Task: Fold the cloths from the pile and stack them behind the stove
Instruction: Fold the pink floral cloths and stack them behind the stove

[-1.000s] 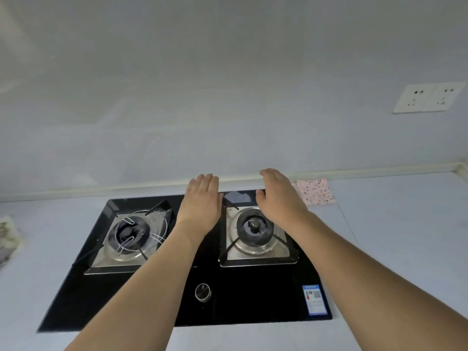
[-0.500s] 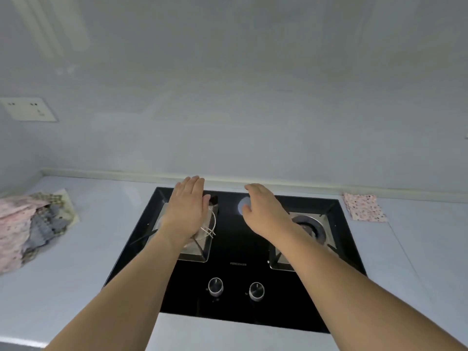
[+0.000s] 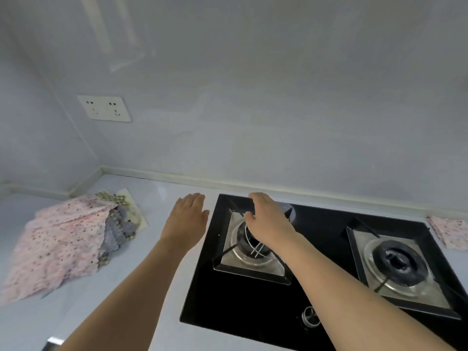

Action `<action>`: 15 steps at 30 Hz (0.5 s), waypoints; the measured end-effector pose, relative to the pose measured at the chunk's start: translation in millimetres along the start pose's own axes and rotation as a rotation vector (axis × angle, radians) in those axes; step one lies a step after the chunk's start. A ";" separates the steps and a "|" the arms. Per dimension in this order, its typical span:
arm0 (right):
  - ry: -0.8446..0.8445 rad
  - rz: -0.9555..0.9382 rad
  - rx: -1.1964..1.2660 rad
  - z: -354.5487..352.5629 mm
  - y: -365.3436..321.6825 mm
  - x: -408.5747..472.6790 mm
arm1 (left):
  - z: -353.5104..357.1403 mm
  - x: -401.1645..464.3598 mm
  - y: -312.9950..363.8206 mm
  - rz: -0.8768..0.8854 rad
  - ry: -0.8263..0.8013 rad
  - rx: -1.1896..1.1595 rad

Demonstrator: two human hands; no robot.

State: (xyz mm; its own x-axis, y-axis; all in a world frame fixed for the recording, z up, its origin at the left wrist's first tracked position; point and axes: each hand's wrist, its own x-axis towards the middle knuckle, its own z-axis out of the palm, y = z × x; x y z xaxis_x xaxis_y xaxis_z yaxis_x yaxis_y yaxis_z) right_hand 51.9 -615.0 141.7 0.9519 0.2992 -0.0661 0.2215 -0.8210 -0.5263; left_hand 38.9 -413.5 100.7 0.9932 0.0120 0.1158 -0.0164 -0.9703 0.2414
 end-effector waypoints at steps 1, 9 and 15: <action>-0.016 -0.031 -0.011 5.6 -9.0 8.7 | -1.1 -1.2 -13.1 -0.030 0.013 -0.006; -0.107 -0.184 -0.036 83.1 -101.6 58.4 | -22.0 -22.7 -142.3 -0.174 0.018 -0.036; -0.168 -0.207 -0.022 151.9 -191.8 89.6 | -43.4 -39.5 -266.7 -0.256 -0.025 -0.013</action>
State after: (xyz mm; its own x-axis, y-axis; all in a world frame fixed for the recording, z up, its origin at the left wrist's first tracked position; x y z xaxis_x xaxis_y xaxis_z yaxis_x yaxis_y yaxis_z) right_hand 62.6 -356.9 108.0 0.8380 0.5364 -0.0998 0.4136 -0.7437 -0.5252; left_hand -0.9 -144.7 73.5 0.9677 0.2509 0.0254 0.2349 -0.9332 0.2719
